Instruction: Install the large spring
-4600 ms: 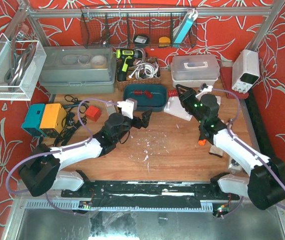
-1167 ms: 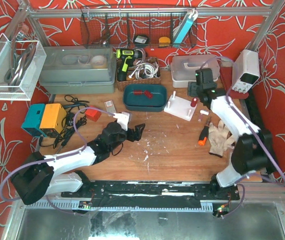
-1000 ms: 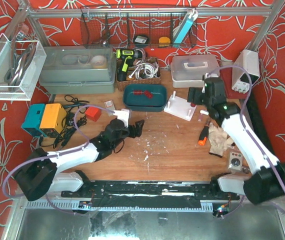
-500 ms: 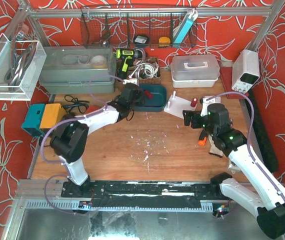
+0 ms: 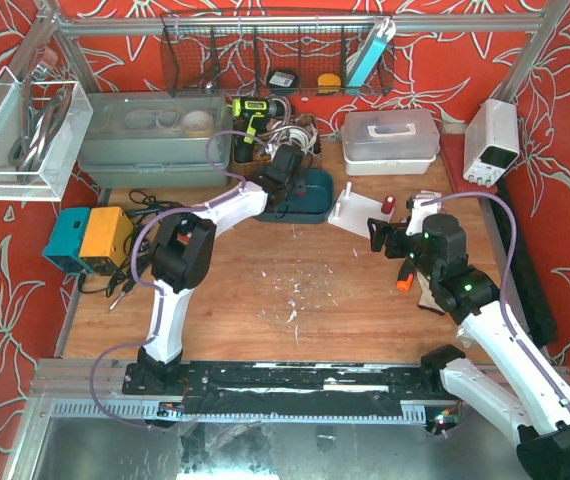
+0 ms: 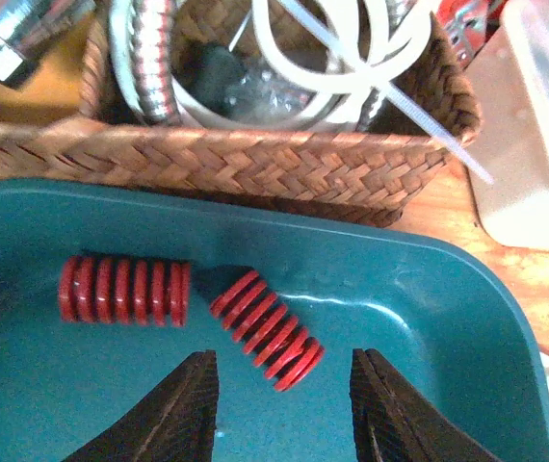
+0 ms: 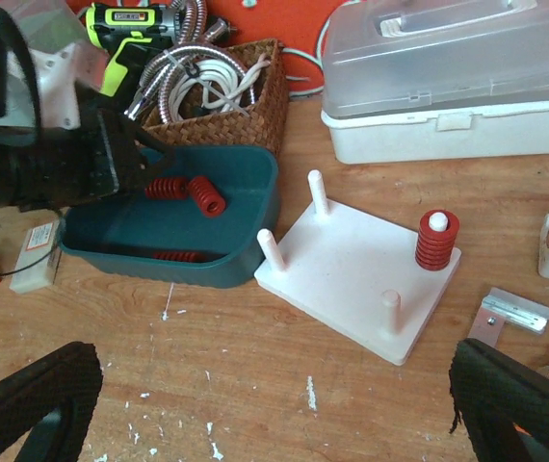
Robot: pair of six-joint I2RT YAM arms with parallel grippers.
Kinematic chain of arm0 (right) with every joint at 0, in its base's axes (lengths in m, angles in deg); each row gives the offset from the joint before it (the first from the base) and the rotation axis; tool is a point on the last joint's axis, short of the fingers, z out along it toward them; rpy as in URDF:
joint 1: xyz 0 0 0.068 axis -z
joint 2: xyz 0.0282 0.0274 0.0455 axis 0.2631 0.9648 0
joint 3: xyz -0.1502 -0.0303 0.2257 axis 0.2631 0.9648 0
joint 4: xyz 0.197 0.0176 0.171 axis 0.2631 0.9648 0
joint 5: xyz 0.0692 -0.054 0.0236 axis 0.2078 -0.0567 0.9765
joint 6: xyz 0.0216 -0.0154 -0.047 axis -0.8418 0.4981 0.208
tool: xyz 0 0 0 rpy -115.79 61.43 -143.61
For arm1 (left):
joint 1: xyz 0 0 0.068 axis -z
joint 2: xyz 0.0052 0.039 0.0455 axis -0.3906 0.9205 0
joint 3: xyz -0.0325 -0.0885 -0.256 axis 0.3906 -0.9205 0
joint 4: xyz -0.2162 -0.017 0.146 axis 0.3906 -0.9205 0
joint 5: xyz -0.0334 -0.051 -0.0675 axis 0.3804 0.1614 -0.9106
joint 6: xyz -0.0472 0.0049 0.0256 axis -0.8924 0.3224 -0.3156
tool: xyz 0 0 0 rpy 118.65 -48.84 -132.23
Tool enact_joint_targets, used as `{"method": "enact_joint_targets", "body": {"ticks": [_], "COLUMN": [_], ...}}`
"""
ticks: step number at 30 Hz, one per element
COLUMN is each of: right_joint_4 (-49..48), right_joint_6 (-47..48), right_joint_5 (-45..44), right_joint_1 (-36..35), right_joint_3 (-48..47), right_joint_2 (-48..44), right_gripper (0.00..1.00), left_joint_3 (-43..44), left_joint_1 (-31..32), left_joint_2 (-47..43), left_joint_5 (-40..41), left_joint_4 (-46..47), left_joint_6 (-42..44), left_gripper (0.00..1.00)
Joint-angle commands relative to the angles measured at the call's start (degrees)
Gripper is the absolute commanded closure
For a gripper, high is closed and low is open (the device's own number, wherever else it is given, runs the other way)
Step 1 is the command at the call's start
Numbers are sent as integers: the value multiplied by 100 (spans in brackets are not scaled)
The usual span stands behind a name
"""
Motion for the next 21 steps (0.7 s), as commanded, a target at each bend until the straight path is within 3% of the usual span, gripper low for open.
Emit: {"method": "enact_joint_targets", "body": {"ticks": [1, 21], "right_joint_4": [-143, -167], "right_joint_6": [-50, -2], "right_joint_5": [-84, -358], "right_joint_1": [-33, -35], "right_joint_3": [97, 227], "right_joint_2": [-110, -429], "right_gripper": [1, 1], "left_joint_3": [458, 1336], "left_joint_1": [5, 67], "left_joint_2": [468, 1509], "left_joint_5": [-101, 46], "left_joint_4": [-444, -460], "left_joint_6": [-366, -254], "left_gripper": [58, 54]}}
